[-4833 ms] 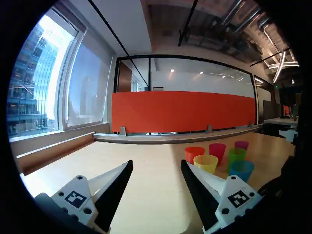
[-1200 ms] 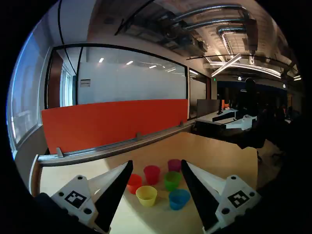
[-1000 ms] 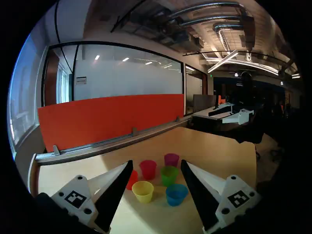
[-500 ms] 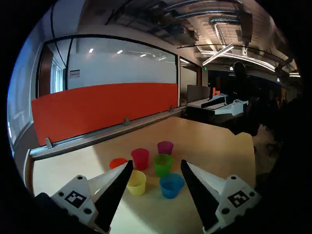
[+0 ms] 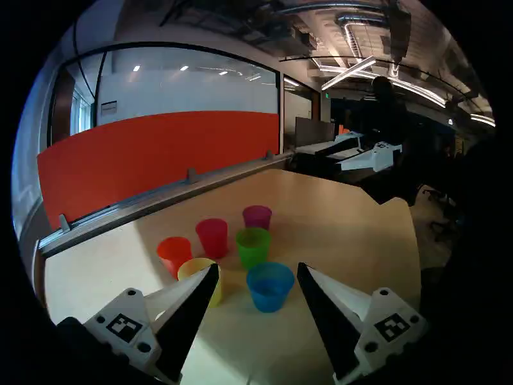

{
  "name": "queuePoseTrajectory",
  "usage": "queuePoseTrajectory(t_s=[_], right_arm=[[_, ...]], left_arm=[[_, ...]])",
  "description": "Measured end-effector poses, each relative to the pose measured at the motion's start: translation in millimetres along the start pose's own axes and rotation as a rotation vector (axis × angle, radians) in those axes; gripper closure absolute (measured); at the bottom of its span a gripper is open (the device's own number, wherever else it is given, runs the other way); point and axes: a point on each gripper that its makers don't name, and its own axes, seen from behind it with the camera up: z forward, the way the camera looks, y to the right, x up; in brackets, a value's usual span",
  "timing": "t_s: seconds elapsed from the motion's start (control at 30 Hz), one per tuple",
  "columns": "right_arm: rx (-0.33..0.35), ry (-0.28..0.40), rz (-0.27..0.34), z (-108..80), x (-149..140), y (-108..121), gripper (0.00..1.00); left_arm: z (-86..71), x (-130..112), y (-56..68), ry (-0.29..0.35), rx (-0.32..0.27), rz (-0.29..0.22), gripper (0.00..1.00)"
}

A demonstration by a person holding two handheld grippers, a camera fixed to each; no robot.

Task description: Pour water

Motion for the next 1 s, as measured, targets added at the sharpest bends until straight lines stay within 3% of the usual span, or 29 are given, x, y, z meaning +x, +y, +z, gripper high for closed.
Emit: queuePoseTrajectory(t_s=[0.3,1.0], right_arm=[[0.006,-0.017,0.003,8.6,-9.3,1.7,0.01],[0.020,-0.040,-0.017,30.3,-19.9,5.6,0.01]], left_arm=[[22.7,-27.3,15.7,-0.066,-0.042,0.029,0.09],[71.4,-78.5,16.6,-0.235,-0.064,0.101,0.09]])
